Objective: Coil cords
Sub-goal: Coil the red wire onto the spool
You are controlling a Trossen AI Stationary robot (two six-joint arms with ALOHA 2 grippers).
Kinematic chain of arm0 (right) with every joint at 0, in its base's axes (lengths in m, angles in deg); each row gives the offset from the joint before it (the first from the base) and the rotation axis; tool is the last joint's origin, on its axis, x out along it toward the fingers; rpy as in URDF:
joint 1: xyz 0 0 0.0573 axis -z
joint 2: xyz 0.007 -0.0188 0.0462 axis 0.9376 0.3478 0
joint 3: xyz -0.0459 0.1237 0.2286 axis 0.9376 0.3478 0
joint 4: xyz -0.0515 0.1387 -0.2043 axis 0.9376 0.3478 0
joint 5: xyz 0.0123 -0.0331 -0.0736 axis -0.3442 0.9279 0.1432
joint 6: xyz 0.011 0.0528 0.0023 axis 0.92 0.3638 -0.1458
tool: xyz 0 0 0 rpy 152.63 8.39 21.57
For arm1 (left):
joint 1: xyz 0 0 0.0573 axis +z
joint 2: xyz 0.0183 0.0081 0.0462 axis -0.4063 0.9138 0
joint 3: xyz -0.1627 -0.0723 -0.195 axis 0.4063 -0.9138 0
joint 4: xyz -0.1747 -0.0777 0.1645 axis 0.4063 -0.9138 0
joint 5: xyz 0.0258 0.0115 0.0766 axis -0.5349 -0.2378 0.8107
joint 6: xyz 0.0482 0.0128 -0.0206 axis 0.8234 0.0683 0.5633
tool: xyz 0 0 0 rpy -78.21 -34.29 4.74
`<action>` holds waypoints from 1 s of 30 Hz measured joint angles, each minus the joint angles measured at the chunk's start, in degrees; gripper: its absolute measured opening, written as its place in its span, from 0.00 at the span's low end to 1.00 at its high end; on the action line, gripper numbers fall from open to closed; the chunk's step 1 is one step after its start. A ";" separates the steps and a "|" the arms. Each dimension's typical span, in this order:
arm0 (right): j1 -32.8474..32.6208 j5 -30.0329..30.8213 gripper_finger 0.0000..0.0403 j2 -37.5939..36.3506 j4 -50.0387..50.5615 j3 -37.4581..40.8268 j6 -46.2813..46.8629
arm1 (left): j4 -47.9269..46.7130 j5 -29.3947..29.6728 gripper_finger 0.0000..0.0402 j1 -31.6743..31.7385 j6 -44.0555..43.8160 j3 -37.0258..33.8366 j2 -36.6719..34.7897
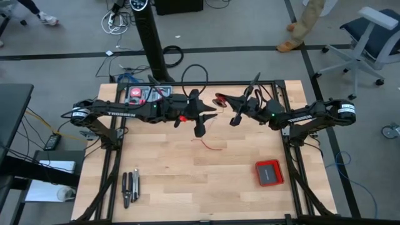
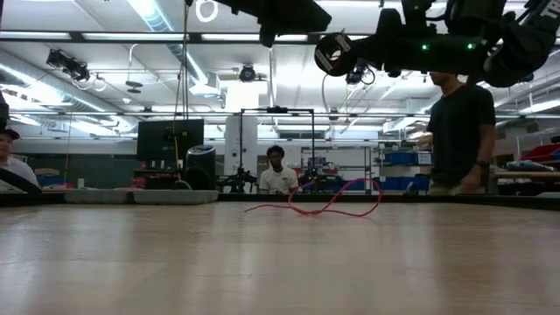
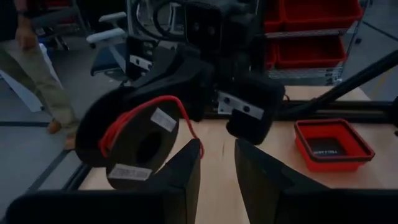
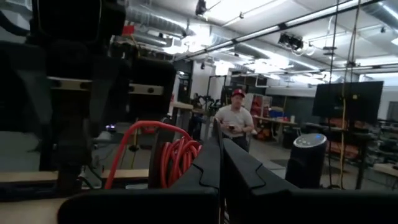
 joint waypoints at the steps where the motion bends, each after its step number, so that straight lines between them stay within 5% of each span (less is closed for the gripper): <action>1: 0.01 -0.15 0.00 0.00 -0.45 0.05 -0.12 | 0.53 0.00 0.26 -0.06 0.02 0.00 0.02; 10: -0.54 -3.94 0.00 0.00 -1.60 0.07 -0.60 | -0.53 9.09 0.26 -0.06 3.16 0.04 0.02; 23: -0.26 -7.28 0.00 0.00 0.50 0.07 -2.03 | -8.26 9.92 0.26 0.50 7.61 0.03 -3.38; 30: -0.03 -13.94 0.00 0.00 0.81 0.07 -1.86 | -10.97 9.21 0.26 1.30 10.15 -0.02 -3.97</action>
